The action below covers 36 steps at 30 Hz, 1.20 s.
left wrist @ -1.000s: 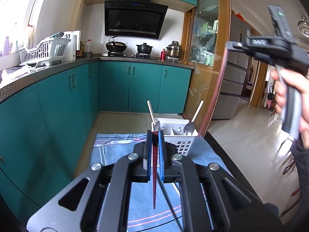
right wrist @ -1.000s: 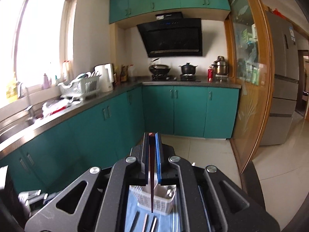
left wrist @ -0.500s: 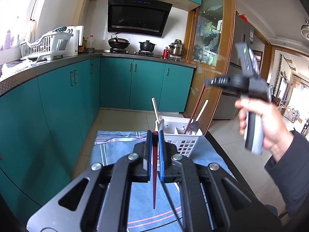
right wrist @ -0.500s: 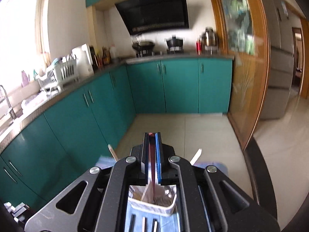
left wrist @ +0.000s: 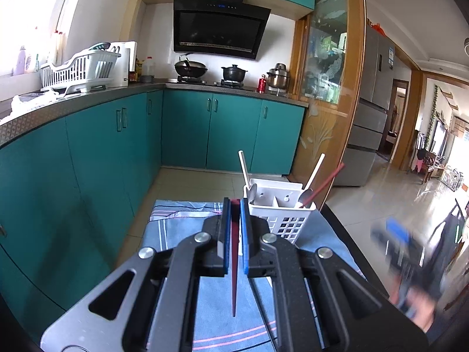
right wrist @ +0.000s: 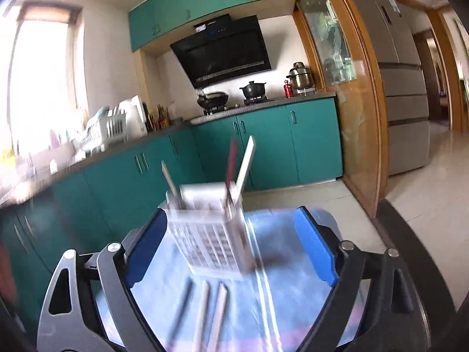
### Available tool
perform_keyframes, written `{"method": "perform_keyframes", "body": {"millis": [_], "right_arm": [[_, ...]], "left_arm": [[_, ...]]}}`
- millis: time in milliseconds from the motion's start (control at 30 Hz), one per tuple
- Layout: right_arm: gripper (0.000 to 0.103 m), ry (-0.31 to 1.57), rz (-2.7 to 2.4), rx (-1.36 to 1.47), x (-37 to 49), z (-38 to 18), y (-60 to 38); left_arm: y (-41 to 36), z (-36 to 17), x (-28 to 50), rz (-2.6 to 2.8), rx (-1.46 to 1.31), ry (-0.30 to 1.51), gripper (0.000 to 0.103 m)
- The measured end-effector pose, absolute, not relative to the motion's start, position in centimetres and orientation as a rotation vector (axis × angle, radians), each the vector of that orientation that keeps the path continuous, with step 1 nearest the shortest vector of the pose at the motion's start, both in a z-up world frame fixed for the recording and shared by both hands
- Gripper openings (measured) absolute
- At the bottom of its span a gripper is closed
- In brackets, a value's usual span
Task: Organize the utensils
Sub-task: 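Lower the red chopstick into the caddy and open the right tool, then lower the red chopstick into the caddy and open the left tool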
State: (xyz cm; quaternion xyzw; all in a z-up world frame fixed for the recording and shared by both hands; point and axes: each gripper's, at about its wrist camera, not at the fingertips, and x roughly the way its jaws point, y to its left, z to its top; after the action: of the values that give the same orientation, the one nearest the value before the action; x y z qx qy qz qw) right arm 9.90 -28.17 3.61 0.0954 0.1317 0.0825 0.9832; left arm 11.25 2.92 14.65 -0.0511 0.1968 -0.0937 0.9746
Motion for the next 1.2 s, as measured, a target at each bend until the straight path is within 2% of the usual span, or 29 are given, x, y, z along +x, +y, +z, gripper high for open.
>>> {"method": "perform_keyframes", "body": {"millis": [67,133,233,433,600,733,1033,1067,1133,1167,1200], "right_arm": [[0.088,0.258,0.104,0.188,8.5,0.8,-28.5],[0.088,0.328,0.174,0.193,9.4,0.1,-28.3],[0.088,0.283,0.163,0.156,9.3,0.1,-28.4],[0.088,0.318,0.196,0.195,10.3,0.2,-29.5],[0.088,0.338,0.198,0.221,10.9,0.0,-30.2],[0.088,0.352,0.190,0.230,11.3,-0.2,-30.6],[0.088,0.373,0.207,0.226,11.1,-0.5,-30.5],[0.088,0.374,0.207,0.223,11.2,-0.4,-30.4],[0.088,0.381,0.211,0.224,11.3,-0.5,-30.4],[0.088,0.381,0.212,0.225,11.3,-0.4,-30.4],[0.088,0.380,0.211,0.223,11.3,-0.4,-30.4]], "left_arm": [[2.8,15.1,11.2,-0.171,-0.107,0.379,0.006],[2.5,16.1,11.3,-0.171,-0.108,0.373,0.006],[1.4,18.6,11.9,-0.176,-0.090,0.361,0.006],[-0.9,26.6,14.2,-0.175,-0.080,0.272,0.006],[-3.7,30.7,19.3,-0.173,-0.066,0.246,0.006],[-5.3,29.3,24.5,-0.166,-0.069,0.310,0.006],[-5.7,19.0,31.7,-0.182,-0.123,0.512,0.007],[-5.6,18.1,31.8,-0.185,-0.119,0.541,0.012],[-5.2,16.8,31.3,-0.189,-0.108,0.570,0.065],[-4.9,16.6,30.6,-0.177,-0.104,0.550,0.071],[-4.5,16.5,29.3,-0.163,-0.097,0.523,0.072]]}}
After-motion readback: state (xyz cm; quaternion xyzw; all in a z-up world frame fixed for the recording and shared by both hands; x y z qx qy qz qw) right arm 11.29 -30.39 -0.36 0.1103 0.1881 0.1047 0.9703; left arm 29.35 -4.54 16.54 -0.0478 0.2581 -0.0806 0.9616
